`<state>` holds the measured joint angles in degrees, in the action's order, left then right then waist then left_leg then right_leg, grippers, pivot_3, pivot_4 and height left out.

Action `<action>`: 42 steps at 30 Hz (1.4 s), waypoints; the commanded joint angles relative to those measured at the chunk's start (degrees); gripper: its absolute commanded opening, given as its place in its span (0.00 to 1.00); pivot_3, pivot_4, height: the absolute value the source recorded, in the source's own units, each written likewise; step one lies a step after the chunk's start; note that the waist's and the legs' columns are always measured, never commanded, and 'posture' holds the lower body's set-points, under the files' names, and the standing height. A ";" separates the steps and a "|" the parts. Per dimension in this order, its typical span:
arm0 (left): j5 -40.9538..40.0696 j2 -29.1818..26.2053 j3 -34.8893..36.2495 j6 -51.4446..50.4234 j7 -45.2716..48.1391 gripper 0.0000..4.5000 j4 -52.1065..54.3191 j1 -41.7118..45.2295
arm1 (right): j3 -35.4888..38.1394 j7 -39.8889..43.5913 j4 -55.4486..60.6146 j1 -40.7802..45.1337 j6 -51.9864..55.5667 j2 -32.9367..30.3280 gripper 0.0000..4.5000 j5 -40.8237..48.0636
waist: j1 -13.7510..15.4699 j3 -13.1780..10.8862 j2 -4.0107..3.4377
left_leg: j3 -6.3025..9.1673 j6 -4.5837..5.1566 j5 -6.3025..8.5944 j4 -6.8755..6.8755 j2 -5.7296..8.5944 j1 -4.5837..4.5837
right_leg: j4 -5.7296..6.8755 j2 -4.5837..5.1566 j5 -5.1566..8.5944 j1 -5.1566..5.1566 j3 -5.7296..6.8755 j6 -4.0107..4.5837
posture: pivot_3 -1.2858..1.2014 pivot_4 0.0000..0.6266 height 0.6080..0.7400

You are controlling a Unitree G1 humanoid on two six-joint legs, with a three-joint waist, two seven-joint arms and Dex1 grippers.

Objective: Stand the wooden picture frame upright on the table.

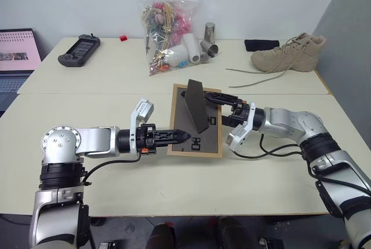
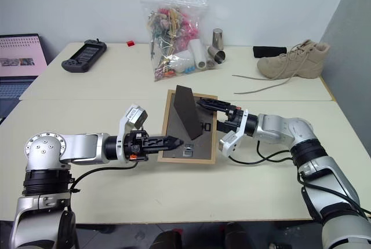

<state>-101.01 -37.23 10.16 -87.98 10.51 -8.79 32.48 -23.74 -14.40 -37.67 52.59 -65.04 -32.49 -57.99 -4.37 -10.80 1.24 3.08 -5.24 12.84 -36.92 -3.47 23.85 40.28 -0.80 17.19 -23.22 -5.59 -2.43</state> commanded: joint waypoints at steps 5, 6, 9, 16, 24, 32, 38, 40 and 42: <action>-11.17 -4.71 -4.79 7.63 -4.28 0.29 5.27 -2.59 | -1.93 -5.80 -1.69 3.20 0.15 -0.92 0.37 -1.01 | -0.01 0.00 0.00 | 0.00 0.01 0.00 -0.01 0.02 -0.01 | 0.05 0.01 0.00 0.00 0.00 0.00 | 0.52 0.24 1.00; -11.27 -5.23 -5.39 8.01 -4.22 0.29 5.74 -2.82 | -2.15 -6.12 -1.80 3.32 0.05 -1.09 0.35 -0.95 | 0.00 0.00 0.00 | 0.00 0.01 0.01 -0.01 0.03 -0.02 | 0.06 0.01 0.00 0.00 -0.01 0.00 | 0.52 0.24 1.00; -10.79 -6.43 -6.30 9.33 -4.31 0.46 6.57 -3.41 | -2.46 -6.72 -2.04 3.54 -0.51 -1.61 0.34 -0.26 | -0.02 0.02 0.04 | 0.02 0.02 0.01 -0.02 0.03 -0.02 | 0.06 0.01 0.00 0.01 0.01 0.00 | 0.52 0.24 1.00; 2.67 -13.26 -1.51 10.78 5.73 0.81 2.96 -0.53 | -2.19 -2.00 -5.44 3.04 -3.76 -3.28 0.29 6.99 | -0.30 0.02 0.04 | 0.02 0.11 0.05 -0.02 0.05 -0.04 | 0.07 -0.02 0.00 0.01 0.01 0.01 | 0.52 0.24 1.00; 28.11 -21.81 -3.07 20.94 22.57 1.00 16.32 -3.82 | -4.33 44.70 -2.33 -4.30 10.90 -0.78 0.29 57.83 | -0.50 0.02 0.04 | 0.01 0.18 0.10 0.03 -0.01 -0.04 | -0.08 0.00 0.00 0.14 0.03 0.01 | 0.52 0.24 1.00; 57.52 -18.56 -7.33 45.10 20.77 1.00 35.17 -15.65 | 4.58 68.67 16.39 -5.92 76.14 5.81 0.29 94.29 | -0.09 -0.01 -0.02 | -0.03 0.23 0.12 0.01 -0.11 -0.09 | 0.04 -0.07 0.00 0.09 -0.03 0.02 | 0.52 0.24 1.00; 63.33 -14.51 -4.49 49.75 19.99 1.00 37.60 -21.84 | 10.49 69.72 1.99 -1.36 88.52 12.88 0.29 92.60 | 0.03 -0.01 -0.02 | -0.04 0.25 0.14 0.04 -0.12 -0.03 | 0.00 -0.11 0.04 -0.01 0.03 0.08 | 0.52 0.24 1.00; 64.26 -13.90 -4.54 49.93 20.37 1.00 37.70 -22.26 | 11.95 70.79 -1.30 0.45 89.16 13.93 0.29 91.13 | 0.54 -0.01 -0.02 | -0.05 0.25 0.14 0.04 -0.08 0.03 | -0.03 -0.10 0.05 -0.02 0.03 0.07 | 0.52 0.24 1.00; 64.86 -13.26 -4.62 49.79 20.60 1.00 37.72 -22.35 | 13.36 71.51 -4.56 1.89 89.33 14.99 0.29 89.70 | 0.75 -0.02 -0.03 | -0.07 0.25 0.14 0.05 -0.06 0.05 | -0.10 -0.08 0.04 -0.02 0.02 0.07 | 0.52 0.24 1.00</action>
<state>-37.21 -51.07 3.93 -39.34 30.76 26.86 10.05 -13.64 55.41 -41.72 51.23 24.51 -17.94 32.13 -3.62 -10.82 1.21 3.00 -4.99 12.98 -36.87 -3.53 23.90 40.17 -0.89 17.23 -23.24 -5.58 -2.36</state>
